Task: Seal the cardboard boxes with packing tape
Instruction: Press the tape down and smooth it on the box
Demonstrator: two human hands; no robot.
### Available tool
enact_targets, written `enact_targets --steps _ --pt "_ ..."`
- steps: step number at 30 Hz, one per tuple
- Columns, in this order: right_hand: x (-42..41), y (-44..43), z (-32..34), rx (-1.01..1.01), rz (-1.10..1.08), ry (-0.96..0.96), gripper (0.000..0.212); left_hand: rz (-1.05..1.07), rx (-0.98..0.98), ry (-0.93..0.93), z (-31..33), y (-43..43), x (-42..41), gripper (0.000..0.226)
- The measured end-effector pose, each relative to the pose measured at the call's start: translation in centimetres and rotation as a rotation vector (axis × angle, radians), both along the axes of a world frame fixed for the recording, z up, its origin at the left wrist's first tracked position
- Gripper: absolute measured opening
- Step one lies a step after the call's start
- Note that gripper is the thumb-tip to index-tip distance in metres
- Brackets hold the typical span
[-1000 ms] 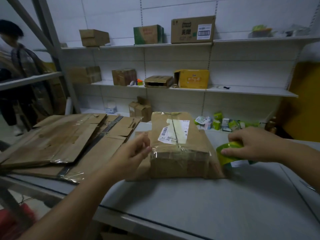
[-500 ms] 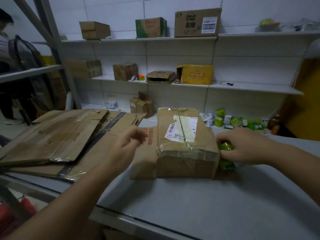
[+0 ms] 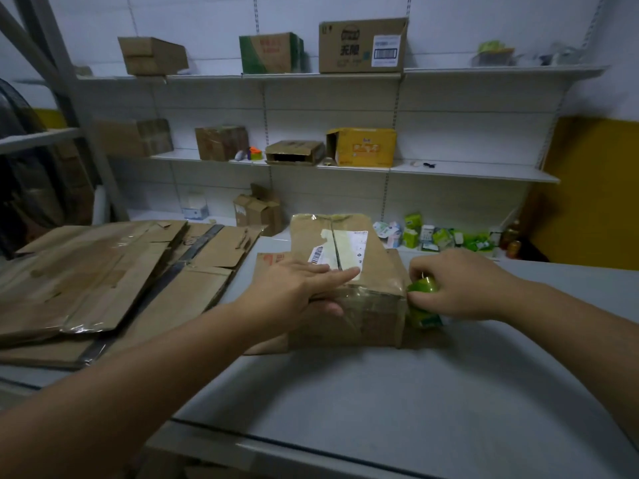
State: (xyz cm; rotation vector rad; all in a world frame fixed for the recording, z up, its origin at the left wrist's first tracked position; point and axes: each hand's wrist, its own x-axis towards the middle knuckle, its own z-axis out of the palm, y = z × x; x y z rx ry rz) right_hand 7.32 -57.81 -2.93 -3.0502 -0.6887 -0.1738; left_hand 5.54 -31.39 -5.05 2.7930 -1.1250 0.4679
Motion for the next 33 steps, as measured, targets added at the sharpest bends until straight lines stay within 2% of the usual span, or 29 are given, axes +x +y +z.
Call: enact_targets --steps 5,7,9,11,13,15,17,18,19,21,22,24,26,28,31,33 --pt "-3.6 0.8 0.4 0.027 0.038 0.033 0.029 -0.105 0.119 0.025 1.4 2.0 -2.0 0.063" --pt "-4.5 1.1 0.5 0.024 0.023 0.014 0.031 0.014 0.116 0.129 2.5 1.7 -3.4 0.073" --pt "-4.6 1.3 0.3 0.018 0.013 -0.021 0.031 0.072 0.108 0.07 3.4 -0.6 -4.4 0.08" --pt "-4.5 1.6 0.1 0.022 0.016 -0.055 0.031 0.074 0.159 -0.002 2.9 -4.0 -4.5 0.072" --pt "-4.6 1.5 0.0 0.025 0.036 -0.059 0.034 0.105 0.194 0.002 1.6 -6.3 -3.9 0.065" --pt "-4.7 0.5 0.3 0.078 0.059 0.067 0.03 0.165 0.229 0.014 0.6 -6.4 -3.2 0.065" --pt "-5.0 -1.6 0.3 0.258 0.067 0.297 0.028 0.128 0.175 -0.123 0.5 -5.7 -2.8 0.071" --pt "-5.3 -2.5 0.3 0.362 0.061 0.376 0.032 0.127 0.149 -0.132 0.7 -5.6 -2.8 0.079" --pt "-5.9 -3.1 0.2 0.44 0.048 0.406 0.037 0.133 0.162 -0.106 0.5 -5.4 -2.7 0.086" --pt "-7.4 -3.8 0.2 0.497 0.015 0.371 0.047 0.111 0.186 -0.134 0.0 -4.9 -2.2 0.081" --pt "-8.2 -3.7 0.3 0.437 0.01 0.295 0.05 0.102 0.172 -0.138 0.1 -5.0 -2.4 0.077" --pt "-9.4 -4.0 0.4 0.149 0.004 0.089 0.056 0.085 0.198 -0.131 0.6 -5.1 -2.8 0.075" --pt "-9.8 -5.6 0.5 -0.007 -0.052 0.042 0.055 0.056 0.149 -0.076 0.6 -4.6 -2.5 0.068" --pt "-10.0 -8.0 0.8 0.037 -0.064 0.114 0.049 0.042 0.141 -0.136 0.2 -4.4 -2.6 0.071" --pt "-11.0 -9.2 1.2 0.123 -0.065 0.182 0.043 0.085 0.197 -0.067 -0.3 -3.8 -1.8 0.086" --pt "-11.6 -8.4 0.9 0.04 -0.096 0.121 0.04 0.069 0.247 -0.088 -0.2 -3.8 -1.8 0.08"
